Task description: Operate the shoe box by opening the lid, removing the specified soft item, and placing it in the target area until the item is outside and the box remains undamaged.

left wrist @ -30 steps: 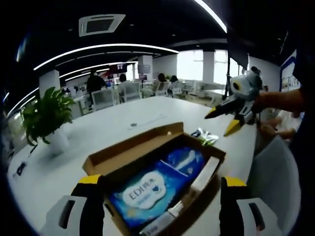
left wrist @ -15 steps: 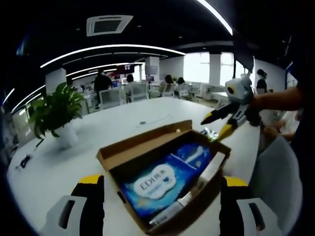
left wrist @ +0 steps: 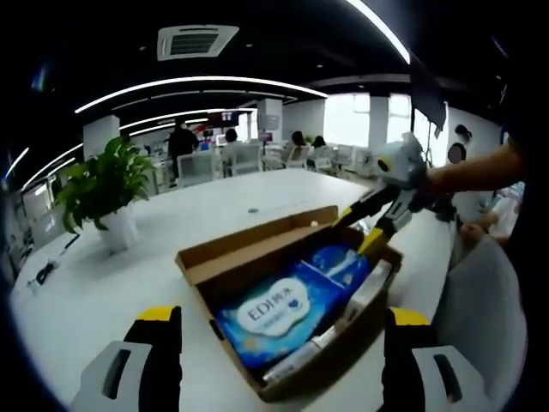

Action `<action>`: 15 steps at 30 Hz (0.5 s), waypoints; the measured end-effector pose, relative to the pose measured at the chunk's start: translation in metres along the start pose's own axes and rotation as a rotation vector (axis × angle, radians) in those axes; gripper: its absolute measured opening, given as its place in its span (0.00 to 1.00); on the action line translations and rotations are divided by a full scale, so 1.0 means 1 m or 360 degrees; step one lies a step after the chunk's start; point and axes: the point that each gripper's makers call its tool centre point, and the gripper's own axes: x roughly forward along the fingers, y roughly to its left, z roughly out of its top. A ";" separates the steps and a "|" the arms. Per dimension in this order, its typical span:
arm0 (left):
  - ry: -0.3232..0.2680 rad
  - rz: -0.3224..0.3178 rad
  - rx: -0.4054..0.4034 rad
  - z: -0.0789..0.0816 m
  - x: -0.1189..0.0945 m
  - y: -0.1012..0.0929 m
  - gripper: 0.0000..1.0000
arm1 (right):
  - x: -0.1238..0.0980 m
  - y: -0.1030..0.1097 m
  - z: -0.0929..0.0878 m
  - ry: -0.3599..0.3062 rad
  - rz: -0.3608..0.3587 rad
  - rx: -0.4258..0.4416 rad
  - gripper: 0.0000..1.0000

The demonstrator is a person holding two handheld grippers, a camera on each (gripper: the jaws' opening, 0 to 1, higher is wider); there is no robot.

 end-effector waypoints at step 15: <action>-0.0018 0.0028 0.0003 -0.002 -0.004 0.008 0.99 | 0.039 0.000 0.005 0.0048 0.0037 0.0130 0.37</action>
